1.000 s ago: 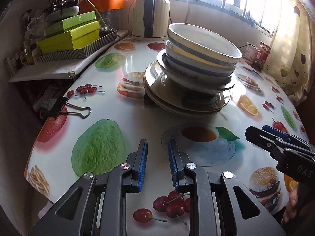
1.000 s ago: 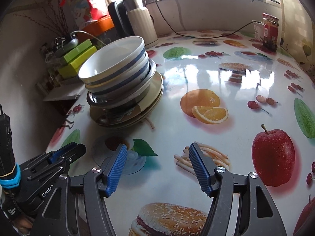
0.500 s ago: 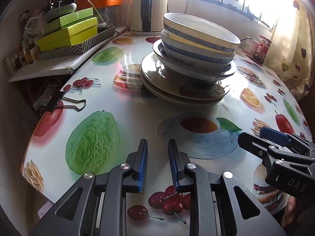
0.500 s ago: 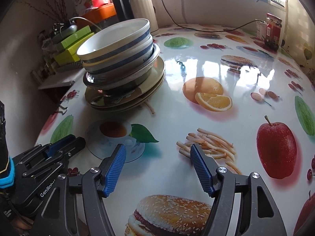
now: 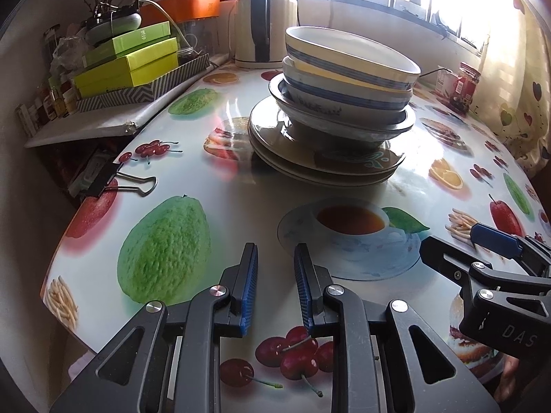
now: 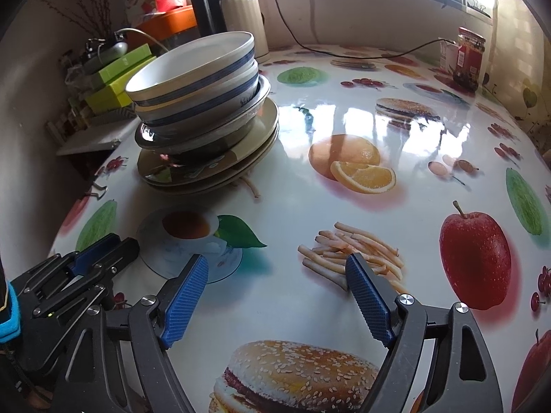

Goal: Organize plates and bowls

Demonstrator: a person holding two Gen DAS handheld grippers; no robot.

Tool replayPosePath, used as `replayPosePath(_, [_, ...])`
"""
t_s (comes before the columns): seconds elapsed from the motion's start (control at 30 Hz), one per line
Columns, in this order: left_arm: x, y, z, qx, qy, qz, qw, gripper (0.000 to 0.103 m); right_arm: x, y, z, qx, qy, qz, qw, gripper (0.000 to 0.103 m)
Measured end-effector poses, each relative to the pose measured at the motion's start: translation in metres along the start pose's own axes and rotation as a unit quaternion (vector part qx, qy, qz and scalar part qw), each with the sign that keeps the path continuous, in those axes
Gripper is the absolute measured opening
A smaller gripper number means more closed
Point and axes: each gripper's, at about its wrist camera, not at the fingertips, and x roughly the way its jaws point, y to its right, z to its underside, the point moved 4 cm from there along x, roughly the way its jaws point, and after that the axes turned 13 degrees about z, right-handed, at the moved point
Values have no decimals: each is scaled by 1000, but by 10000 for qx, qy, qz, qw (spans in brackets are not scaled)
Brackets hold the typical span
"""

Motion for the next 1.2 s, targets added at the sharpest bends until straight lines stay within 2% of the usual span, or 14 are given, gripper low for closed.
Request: replayPosePath(1.2, [0,1,1,-5,71,-77,9999,24,0,1,2,-3,30,133,9999,86])
